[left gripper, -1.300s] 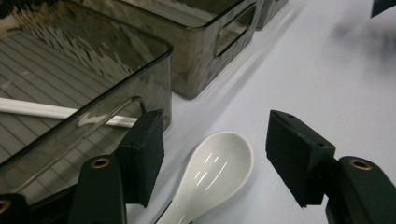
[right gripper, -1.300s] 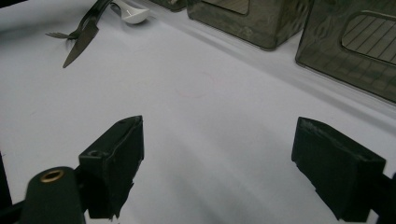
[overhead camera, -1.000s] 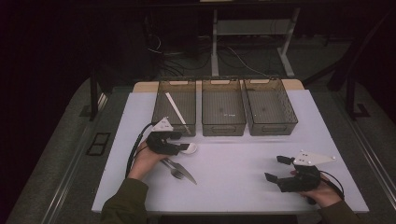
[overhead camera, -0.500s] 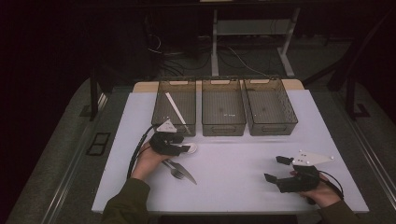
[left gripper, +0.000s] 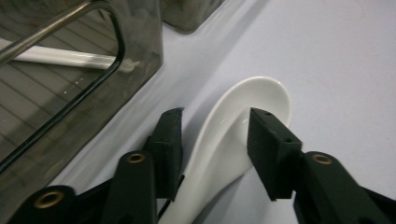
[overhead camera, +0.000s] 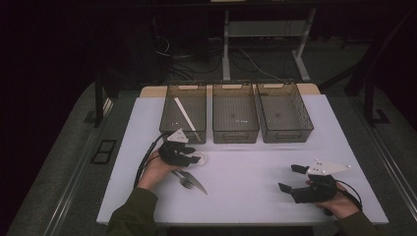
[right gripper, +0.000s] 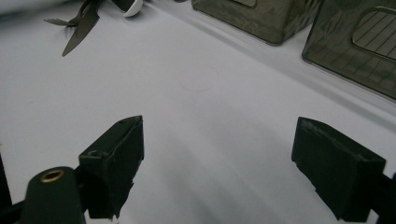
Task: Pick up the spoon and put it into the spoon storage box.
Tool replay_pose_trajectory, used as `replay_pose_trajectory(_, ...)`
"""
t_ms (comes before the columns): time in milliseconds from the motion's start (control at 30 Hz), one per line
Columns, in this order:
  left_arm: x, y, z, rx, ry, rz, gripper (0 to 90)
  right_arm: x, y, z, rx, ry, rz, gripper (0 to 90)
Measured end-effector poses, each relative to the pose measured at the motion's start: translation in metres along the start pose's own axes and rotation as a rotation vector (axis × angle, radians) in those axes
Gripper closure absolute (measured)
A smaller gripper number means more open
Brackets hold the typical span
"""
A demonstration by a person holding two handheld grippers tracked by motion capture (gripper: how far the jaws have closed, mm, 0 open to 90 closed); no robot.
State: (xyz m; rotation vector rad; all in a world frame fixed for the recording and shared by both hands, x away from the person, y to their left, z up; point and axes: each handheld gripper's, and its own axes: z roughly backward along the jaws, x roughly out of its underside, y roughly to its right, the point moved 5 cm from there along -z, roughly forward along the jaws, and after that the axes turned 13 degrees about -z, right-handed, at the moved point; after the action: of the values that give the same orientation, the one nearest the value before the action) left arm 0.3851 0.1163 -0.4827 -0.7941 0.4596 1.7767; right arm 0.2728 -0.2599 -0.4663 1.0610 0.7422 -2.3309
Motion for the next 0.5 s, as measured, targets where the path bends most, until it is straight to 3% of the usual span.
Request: replay_pose_trajectory(500, 0.0005, 0.0009, 0.0052, 0.011, 0.020, -0.086, 72.4, 0.0000, -0.0002, -0.0001, 0.004, -0.002, 0.000, 17.0)
